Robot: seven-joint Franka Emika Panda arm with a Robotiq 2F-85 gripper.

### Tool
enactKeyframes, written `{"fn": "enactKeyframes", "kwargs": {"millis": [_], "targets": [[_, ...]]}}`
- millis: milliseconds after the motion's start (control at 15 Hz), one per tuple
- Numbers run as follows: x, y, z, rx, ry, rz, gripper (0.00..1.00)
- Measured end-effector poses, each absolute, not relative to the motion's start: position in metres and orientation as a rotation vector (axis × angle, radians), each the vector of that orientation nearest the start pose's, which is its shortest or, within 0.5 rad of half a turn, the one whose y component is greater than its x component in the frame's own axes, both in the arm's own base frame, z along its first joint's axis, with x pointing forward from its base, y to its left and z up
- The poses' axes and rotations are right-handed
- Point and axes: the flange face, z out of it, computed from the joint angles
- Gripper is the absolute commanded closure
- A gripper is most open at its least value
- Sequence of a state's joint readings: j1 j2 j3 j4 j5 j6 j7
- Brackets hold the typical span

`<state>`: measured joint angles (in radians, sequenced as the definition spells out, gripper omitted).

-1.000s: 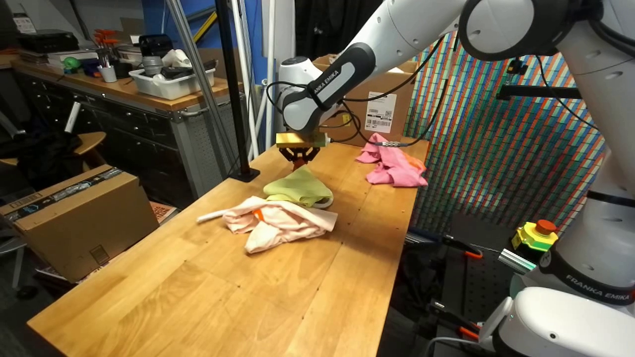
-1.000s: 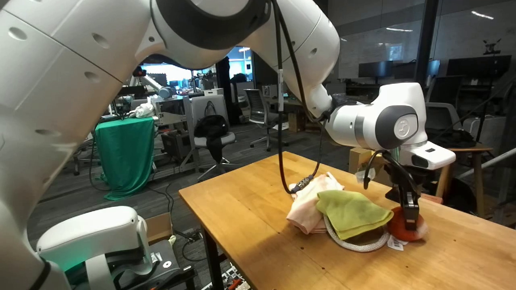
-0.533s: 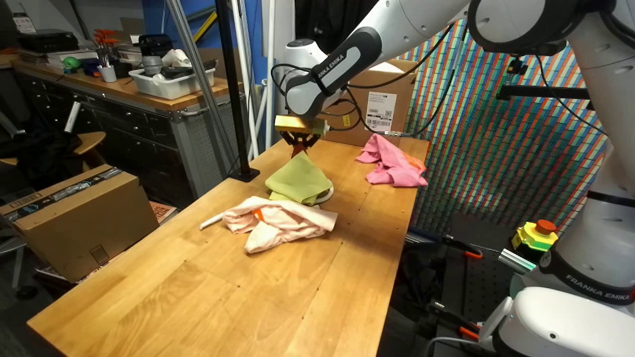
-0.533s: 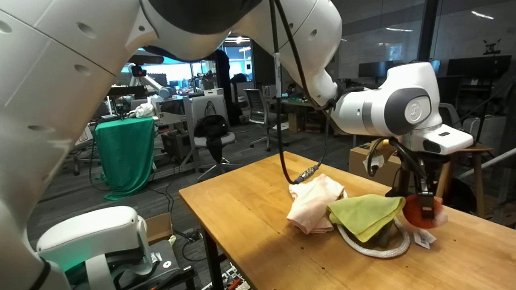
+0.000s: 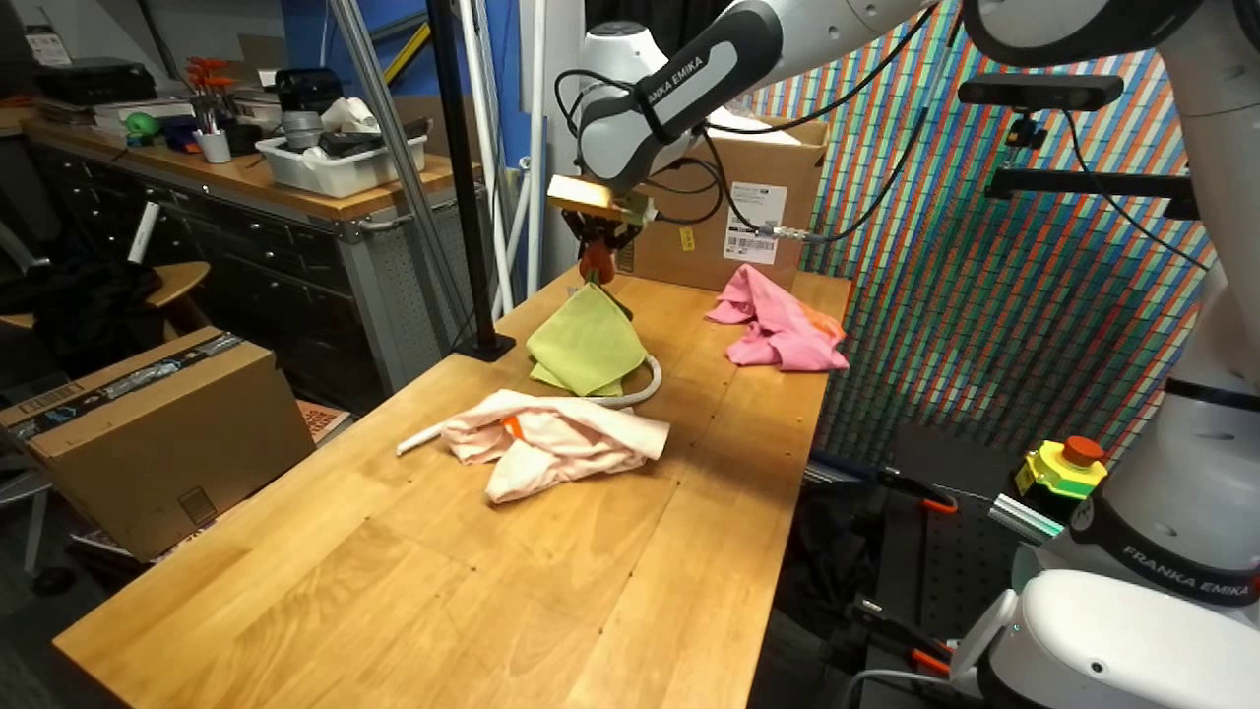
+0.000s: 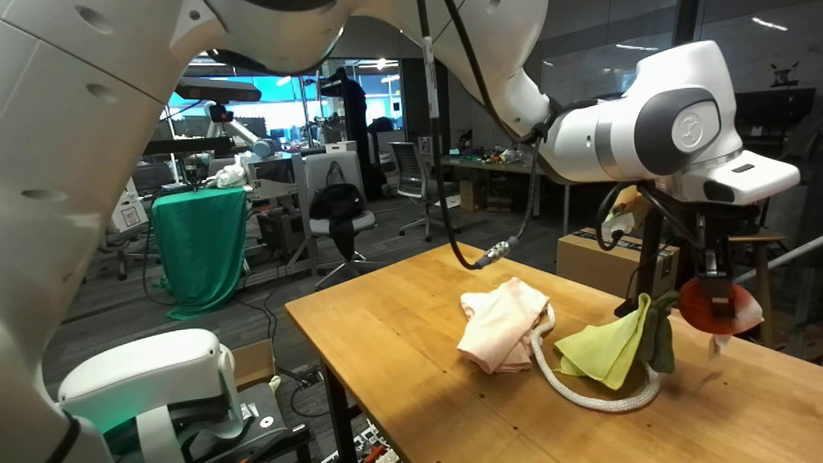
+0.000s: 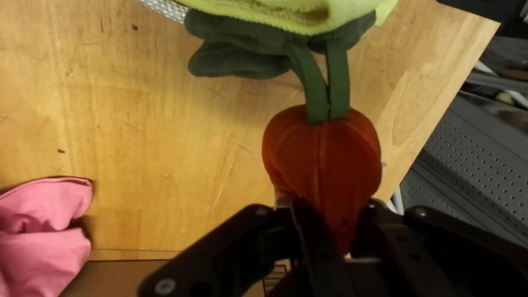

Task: Move the pink t-shirt and the radish to the right, move the peach t-shirt to the left, move the white cable forwards, move the yellow towel backwards

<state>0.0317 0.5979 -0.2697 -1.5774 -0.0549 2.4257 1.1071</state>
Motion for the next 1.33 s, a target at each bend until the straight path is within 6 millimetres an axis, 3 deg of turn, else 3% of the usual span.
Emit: {"fn": "enactKeyframes", "kwargs": {"millis": [600,1000,1333], "targets": [[0.7,-0.165,0.39,-2.419,1.941,-0.645,0.89],[0.697,-0.197,0.404,-2.271,2.112,-0.878,0.89],[0.701,-0.209,0.4,-2.168,2.228,-1.06,0.89]]}}
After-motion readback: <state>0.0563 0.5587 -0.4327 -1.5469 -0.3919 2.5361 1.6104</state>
